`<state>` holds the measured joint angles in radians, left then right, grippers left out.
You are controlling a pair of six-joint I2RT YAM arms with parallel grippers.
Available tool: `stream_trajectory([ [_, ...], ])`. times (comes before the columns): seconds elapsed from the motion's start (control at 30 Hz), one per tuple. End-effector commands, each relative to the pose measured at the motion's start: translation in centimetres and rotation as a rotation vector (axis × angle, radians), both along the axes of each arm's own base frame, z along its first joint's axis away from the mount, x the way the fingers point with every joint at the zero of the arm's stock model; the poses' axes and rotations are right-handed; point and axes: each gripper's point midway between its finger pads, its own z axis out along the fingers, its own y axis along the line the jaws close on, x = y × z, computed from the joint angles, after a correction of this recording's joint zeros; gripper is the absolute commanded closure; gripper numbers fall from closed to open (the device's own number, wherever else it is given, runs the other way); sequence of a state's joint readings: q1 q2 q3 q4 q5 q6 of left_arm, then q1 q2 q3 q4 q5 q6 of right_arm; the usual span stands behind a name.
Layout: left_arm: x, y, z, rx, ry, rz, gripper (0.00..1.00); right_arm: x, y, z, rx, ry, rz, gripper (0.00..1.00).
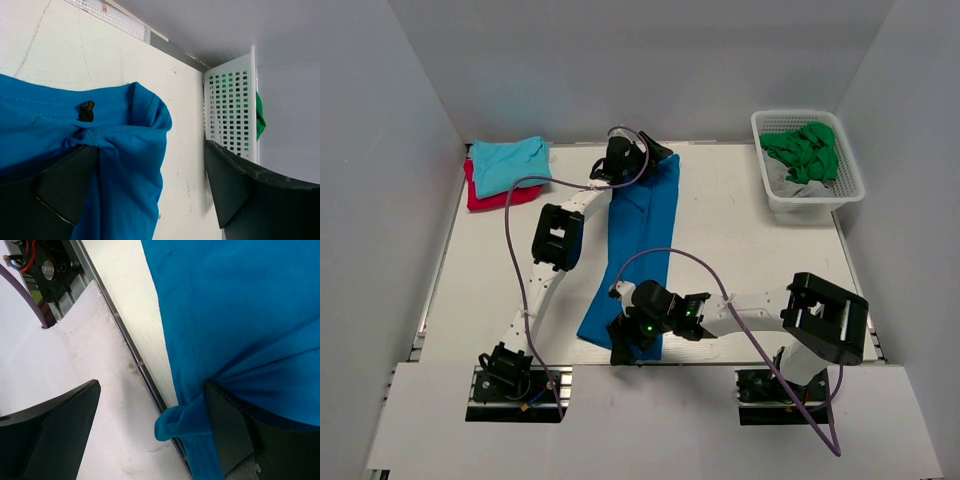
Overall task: Fold and stack the t-shirts
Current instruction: Rotate the tshirt 90 degrees
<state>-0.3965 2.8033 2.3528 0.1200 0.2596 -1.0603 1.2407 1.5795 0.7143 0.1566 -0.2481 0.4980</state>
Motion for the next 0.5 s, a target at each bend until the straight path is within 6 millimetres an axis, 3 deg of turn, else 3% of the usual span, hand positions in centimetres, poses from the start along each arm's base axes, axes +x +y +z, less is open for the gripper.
stream_trajectory([
  [0.0,-0.5,2.8,-5.9,0.145,0.111,0.043,0.01,-2.9,-2.1,-2.0,-0.127,0.085,0.066,0.10],
  [0.1,0.2,2.3,-0.2,0.166,-0.008,0.001,0.01,-1.7,-2.0,-0.6,-0.108,0.036,0.004,0.10],
  [0.13,0.1,2.4,0.8,0.190,-0.020,-0.009,0.01,-1.1,-1.9,-0.1,-0.096,0.018,-0.029,0.10],
  [0.17,0.1,2.5,2.3,0.206,-0.044,-0.016,0.01,-1.0,-1.7,1.5,-0.037,-0.002,-0.039,0.10],
  [0.2,0.0,2.7,6.2,0.226,-0.112,-0.025,0.01,-0.6,-2.0,1.6,-0.033,-0.015,-0.066,0.10],
  [0.27,-0.6,3.3,9.0,0.270,-0.152,-0.032,0.01,-0.4,-2.1,3.4,0.025,-0.042,-0.076,0.10],
  [0.3,-0.8,3.7,11.0,0.290,-0.184,-0.023,0.01,-0.1,-2.6,3.1,0.016,-0.055,-0.098,0.10],
  [0.33,-1.4,4.6,13.9,0.342,-0.222,-0.017,0.01,-0.2,-2.4,5.0,0.076,-0.058,-0.096,0.10],
  [0.47,-3.1,6.7,19.0,0.442,-0.275,0.009,0.01,-1.0,-3.6,5.5,0.115,-0.027,-0.113,0.10],
])
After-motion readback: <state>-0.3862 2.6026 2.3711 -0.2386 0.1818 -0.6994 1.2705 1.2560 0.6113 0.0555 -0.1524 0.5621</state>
